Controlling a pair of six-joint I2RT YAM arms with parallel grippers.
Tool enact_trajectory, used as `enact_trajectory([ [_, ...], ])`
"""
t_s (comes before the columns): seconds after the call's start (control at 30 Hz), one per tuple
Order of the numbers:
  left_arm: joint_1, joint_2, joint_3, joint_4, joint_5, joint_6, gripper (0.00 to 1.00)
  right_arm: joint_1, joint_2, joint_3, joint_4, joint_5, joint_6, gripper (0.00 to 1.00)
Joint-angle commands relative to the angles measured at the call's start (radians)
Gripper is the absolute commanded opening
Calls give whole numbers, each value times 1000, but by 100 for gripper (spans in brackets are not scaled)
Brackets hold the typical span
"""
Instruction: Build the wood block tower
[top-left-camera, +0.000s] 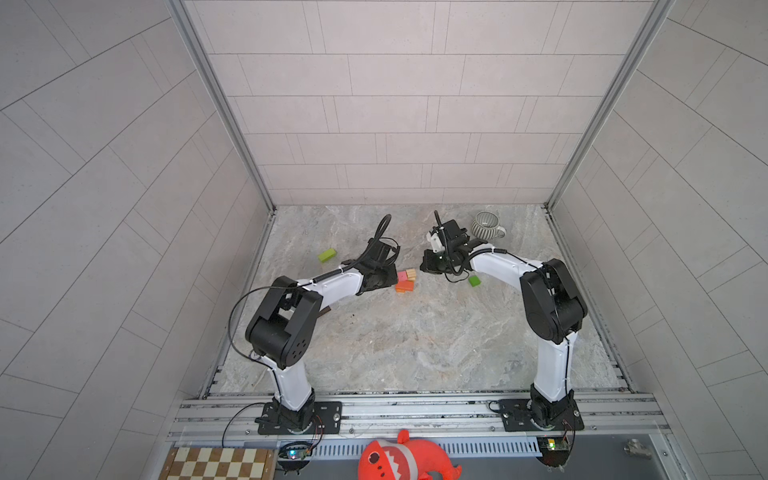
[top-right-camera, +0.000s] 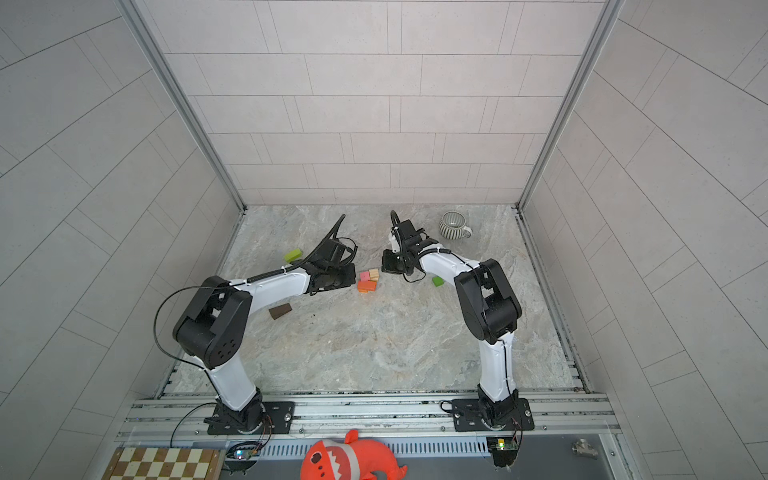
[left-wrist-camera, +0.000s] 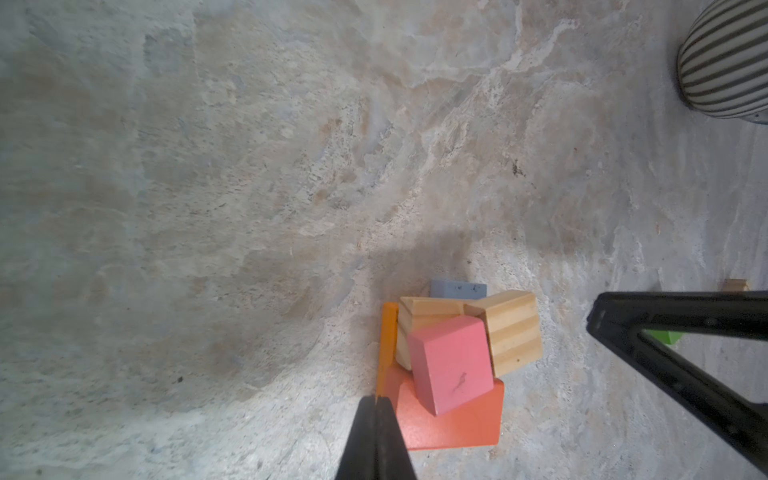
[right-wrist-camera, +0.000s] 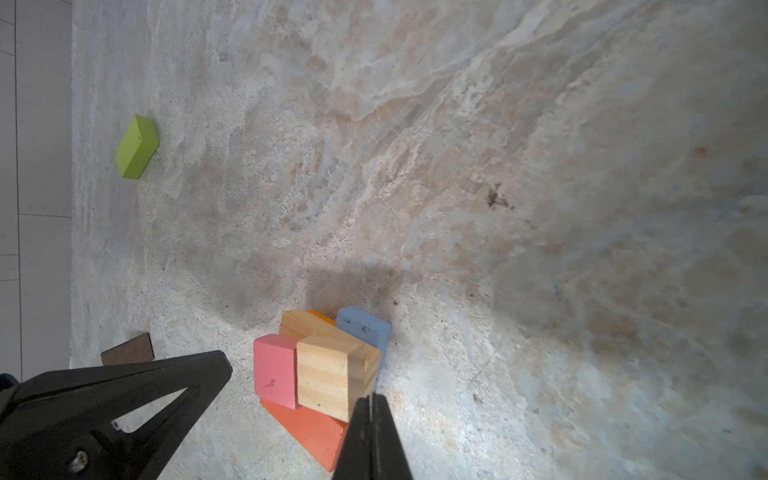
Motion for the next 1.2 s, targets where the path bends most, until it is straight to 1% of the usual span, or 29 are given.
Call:
enact_trajectory([
  [0.0,5,22,31,20,18,-8,0,-2,25,27,-26,33,-18,0],
  [0.67,3,76,85,27,53,-9,0,1,65,56,-21,13,-32,0],
  [0.83,3,79,94,22,52,-6,0,4,80,64,-19,-20,-40,0],
  [1.17,2,97,102,22,56,-8,0,7,84,61,-16,-31,-48,0],
])
